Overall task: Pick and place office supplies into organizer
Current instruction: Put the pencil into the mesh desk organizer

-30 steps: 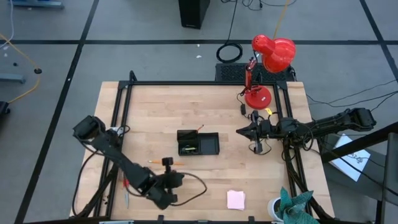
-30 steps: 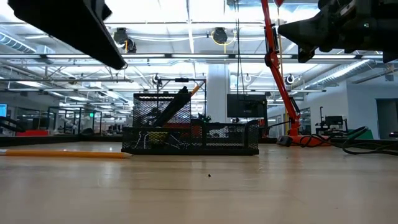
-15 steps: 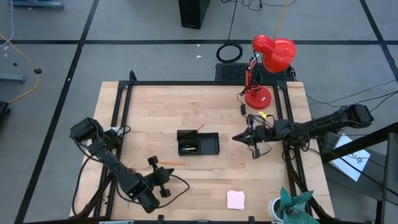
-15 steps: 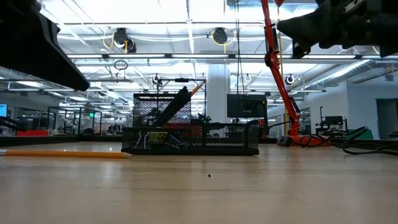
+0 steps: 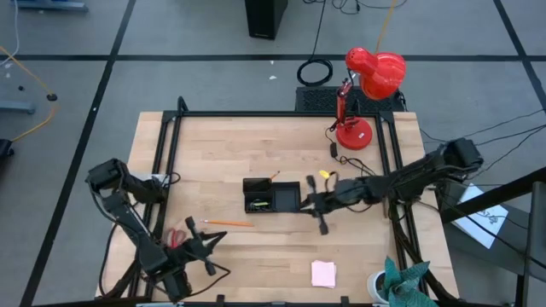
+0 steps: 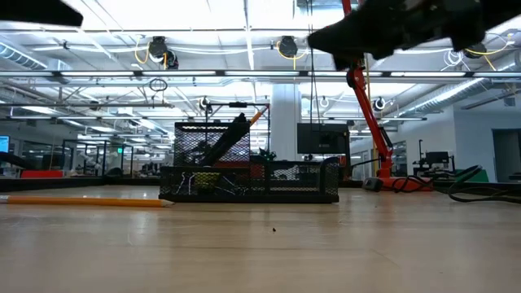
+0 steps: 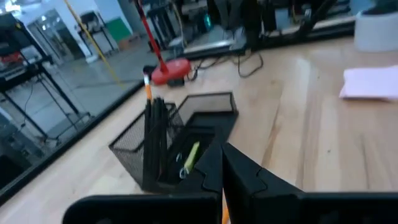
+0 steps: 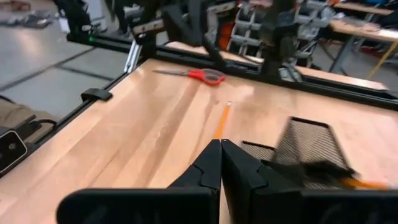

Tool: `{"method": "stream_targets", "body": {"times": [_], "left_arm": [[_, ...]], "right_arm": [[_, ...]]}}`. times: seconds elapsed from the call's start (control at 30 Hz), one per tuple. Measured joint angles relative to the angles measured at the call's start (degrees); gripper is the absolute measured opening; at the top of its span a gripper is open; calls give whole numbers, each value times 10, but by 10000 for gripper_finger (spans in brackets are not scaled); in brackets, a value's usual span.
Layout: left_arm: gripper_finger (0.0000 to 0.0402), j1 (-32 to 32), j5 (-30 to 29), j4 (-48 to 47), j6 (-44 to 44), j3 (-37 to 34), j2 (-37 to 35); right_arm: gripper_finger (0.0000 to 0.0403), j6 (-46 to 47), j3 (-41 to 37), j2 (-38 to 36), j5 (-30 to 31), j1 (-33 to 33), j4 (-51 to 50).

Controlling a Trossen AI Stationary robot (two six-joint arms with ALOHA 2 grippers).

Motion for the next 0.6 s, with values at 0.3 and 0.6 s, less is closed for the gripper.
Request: {"method": "stream_targets", "body": {"times": [0.3,0.6], "left_arm": [[4,-13,-17,2,-4,0,-1],[24,-13,-17,2,0,0,-1]], "right_arm": [[8,-8,161,175,-1,32,-50],[129,16,320,325,1,40,-105]]}}
